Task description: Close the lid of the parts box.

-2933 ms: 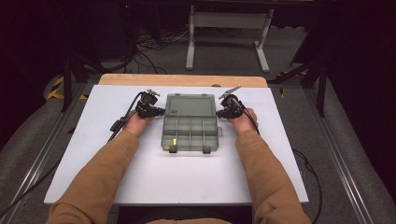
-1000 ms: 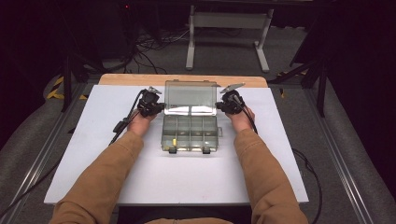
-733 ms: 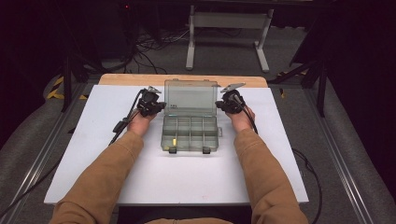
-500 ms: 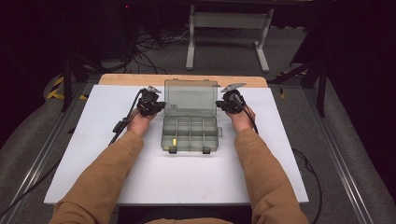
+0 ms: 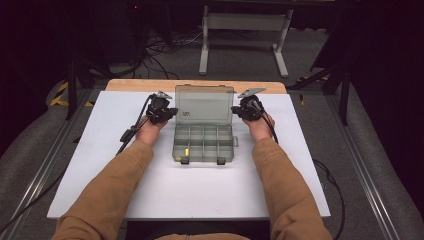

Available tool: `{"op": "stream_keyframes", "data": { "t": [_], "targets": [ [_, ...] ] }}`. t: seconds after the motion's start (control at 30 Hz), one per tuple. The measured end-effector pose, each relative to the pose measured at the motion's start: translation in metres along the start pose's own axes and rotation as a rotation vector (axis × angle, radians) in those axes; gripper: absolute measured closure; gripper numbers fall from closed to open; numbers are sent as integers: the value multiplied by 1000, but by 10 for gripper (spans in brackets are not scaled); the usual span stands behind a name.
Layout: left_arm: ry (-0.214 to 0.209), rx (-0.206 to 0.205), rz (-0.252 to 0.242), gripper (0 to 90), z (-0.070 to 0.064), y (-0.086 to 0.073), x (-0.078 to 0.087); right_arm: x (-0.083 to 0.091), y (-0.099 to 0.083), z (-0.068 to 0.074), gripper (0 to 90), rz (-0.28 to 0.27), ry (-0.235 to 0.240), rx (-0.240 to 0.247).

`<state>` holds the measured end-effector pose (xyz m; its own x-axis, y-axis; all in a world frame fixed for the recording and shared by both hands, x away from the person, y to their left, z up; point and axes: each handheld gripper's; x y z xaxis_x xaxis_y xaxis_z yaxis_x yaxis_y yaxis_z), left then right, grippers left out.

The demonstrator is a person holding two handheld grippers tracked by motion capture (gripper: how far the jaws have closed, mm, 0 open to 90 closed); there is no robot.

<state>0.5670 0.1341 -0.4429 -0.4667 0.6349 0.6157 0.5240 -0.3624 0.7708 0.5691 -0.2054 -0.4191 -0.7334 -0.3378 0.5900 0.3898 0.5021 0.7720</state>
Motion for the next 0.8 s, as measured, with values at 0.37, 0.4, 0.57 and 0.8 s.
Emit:
{"op": "stream_keyframes", "data": {
  "t": [0.37,0.4,0.57,0.8],
  "targets": [
    [-7,-5,1,898,-2,1,3,6,2,0,900,-19,8,5],
    [-9,-6,-2,898,-1,1,4,6,2,0,899,-19,9,4],
    [-15,-7,2,898,-2,1,5,9,3,0,899,-25,13,7],
    [-18,-22,10,898,-4,2,8,13,2,1,899,-34,22,10]
  ]
}}
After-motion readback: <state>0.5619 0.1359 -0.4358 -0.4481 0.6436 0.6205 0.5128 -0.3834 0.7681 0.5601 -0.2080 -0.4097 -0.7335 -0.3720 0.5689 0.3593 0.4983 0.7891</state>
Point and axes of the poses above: each handheld gripper's, and its own axes: x roughly backward along the jaws, y roughly out of its top, z roughly to its left, and after that the axes turned 11 degrees about -y, right-handed
